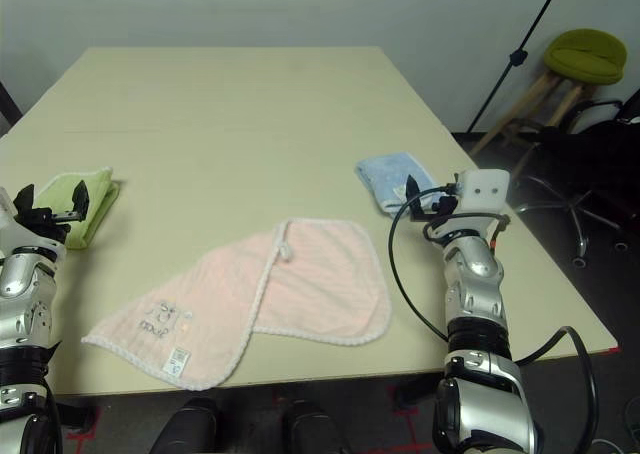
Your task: Fold the towel and set it aside.
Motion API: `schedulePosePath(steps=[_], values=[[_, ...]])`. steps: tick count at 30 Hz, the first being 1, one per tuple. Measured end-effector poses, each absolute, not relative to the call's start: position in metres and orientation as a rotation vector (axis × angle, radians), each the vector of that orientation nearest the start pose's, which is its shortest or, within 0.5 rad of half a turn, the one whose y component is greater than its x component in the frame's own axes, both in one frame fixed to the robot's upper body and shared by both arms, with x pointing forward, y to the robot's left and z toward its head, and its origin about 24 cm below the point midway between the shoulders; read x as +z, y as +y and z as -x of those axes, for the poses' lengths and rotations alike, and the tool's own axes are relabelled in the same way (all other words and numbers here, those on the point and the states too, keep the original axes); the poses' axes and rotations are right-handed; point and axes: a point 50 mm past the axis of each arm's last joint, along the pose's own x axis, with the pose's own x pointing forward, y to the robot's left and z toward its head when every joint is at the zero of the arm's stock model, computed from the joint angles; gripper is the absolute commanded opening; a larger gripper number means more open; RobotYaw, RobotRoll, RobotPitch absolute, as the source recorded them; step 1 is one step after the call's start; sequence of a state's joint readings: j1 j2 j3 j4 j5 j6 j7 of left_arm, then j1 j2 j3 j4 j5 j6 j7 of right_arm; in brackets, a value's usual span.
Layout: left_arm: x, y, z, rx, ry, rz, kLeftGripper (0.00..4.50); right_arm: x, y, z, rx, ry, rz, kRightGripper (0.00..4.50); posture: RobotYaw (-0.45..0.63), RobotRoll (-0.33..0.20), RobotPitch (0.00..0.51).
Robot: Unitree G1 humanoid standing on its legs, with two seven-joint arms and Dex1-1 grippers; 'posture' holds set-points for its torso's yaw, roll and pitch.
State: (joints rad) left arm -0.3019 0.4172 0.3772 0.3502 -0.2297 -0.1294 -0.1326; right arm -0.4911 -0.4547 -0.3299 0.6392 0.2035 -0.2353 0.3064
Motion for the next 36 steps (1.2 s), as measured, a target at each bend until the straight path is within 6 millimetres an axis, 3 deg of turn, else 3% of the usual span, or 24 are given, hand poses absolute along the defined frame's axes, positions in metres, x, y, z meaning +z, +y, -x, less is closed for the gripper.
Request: schedulePosePath(steps=[11,15,21,24,27,31,36], values=[[0.111,0.317,-0.290,0.228,-0.207,-0.111,4.47,0.115,-0.296,-0.327,-0.015,-0.180,0.115,4.50,0.15,0.000,0.061],[0.133,0.320,-0.292,0.105,-0.243,-0.122,4.47,0.135,-0.292,-0.327,0.130,-0.182,0.144,4.50,0.14,0.000,0.050],[0.174,0.319,-0.282,-0.255,-0.157,-0.194,4.47,0.160,-0.283,-0.325,0.444,-0.061,0.280,4.50,0.13,0.000,0.063],[0.188,0.305,-0.278,-0.486,-0.046,-0.238,4.47,0.177,-0.279,-0.329,0.600,0.027,0.348,4.50,0.13,0.000,0.065],[0.192,0.278,-0.269,-0.750,0.109,-0.285,4.47,0.193,-0.275,-0.336,0.730,0.117,0.450,4.50,0.15,0.000,0.063],[0.184,0.247,-0.260,-0.978,0.236,-0.280,4.47,0.187,-0.274,-0.343,0.845,0.276,0.541,4.50,0.17,0.000,0.059],[0.184,0.230,-0.251,-1.116,0.299,-0.266,4.47,0.178,-0.270,-0.356,0.908,0.444,0.618,4.50,0.20,0.000,0.055]])
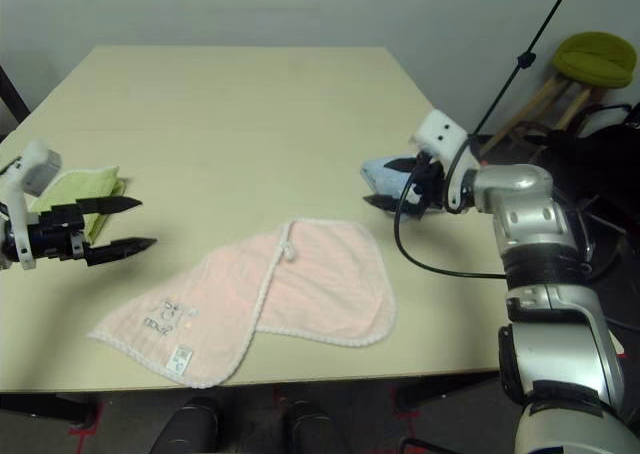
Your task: Fold the towel and set it aside.
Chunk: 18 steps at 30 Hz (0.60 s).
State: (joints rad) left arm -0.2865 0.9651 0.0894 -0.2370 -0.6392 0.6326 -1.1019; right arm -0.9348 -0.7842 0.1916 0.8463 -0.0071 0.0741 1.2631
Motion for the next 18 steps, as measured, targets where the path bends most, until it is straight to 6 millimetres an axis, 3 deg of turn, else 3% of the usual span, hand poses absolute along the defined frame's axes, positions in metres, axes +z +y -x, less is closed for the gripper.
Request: schedulePosePath(steps=[10,18], values=[[0.180,0.206,-0.242,-1.299,0.383,-0.289,4.47,0.167,-0.245,-0.373,1.022,0.650,0.754,4.50,0.22,0.000,0.060],[0.179,0.202,-0.237,-1.356,0.424,-0.291,4.47,0.155,-0.247,-0.372,1.026,0.783,0.815,4.50,0.23,0.000,0.054]])
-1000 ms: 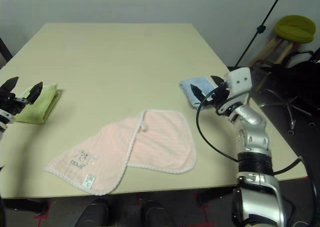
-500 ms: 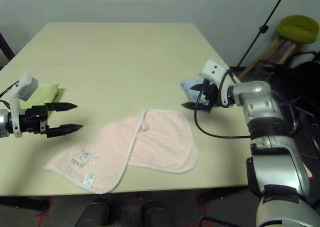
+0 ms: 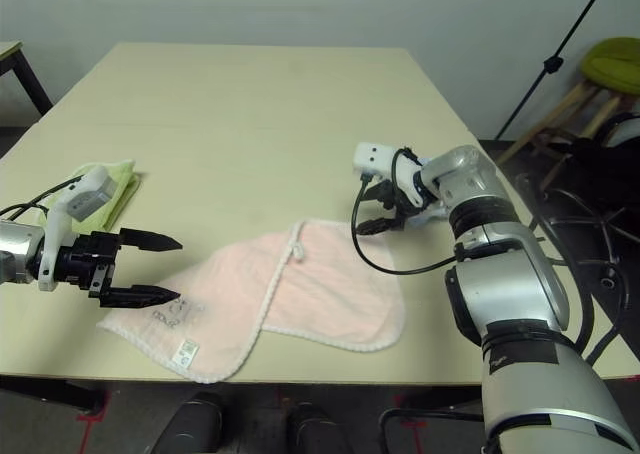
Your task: Fold the towel and set it aside.
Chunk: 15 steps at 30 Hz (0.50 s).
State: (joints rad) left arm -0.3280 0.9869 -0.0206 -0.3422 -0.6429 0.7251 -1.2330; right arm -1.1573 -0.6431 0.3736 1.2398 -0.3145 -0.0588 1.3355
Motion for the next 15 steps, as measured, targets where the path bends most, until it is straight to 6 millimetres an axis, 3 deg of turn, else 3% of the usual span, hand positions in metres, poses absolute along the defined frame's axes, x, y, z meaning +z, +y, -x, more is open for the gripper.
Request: schedulePosePath(steps=[10,13,15], values=[[0.166,0.191,-0.236,-1.402,0.474,-0.287,4.47,0.146,-0.251,-0.372,0.975,0.852,0.877,4.50,0.21,0.000,0.053],[0.163,0.189,-0.239,-1.397,0.488,-0.316,4.50,0.136,-0.247,-0.373,0.966,0.864,0.897,3.90,0.21,0.000,0.053],[0.163,0.188,-0.242,-1.392,0.485,-0.317,4.50,0.131,-0.245,-0.372,0.964,0.876,0.907,3.20,0.21,0.000,0.060]])
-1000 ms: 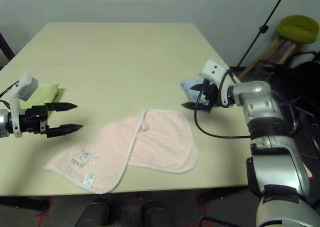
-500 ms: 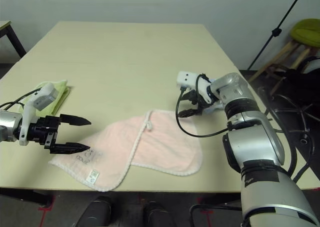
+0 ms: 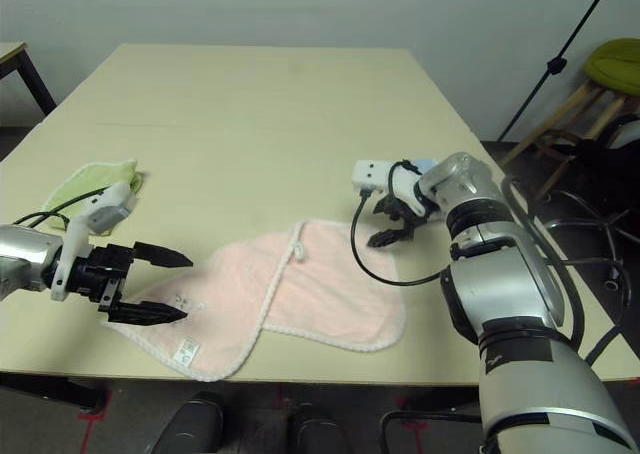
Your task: Fold the towel and set it aside.
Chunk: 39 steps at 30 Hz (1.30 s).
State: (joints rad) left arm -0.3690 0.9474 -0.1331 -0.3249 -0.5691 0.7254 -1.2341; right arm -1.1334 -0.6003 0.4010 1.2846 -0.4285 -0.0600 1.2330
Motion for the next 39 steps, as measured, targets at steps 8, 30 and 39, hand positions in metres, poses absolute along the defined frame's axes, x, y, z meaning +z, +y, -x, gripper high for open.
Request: schedulePosePath(steps=[8,30,39], values=[[0.162,0.189,-0.244,-1.367,0.500,-0.311,4.50,0.129,-0.245,-0.372,0.964,0.884,0.925,0.35,0.22,0.000,0.069],[0.158,0.169,-0.249,-1.387,0.482,-0.282,4.50,0.186,-0.180,-0.408,0.832,0.411,0.724,0.03,0.21,0.000,0.079],[0.155,0.165,-0.252,-1.400,0.502,-0.258,4.50,0.199,-0.172,-0.419,0.635,0.282,0.709,0.03,0.20,0.000,0.150]])
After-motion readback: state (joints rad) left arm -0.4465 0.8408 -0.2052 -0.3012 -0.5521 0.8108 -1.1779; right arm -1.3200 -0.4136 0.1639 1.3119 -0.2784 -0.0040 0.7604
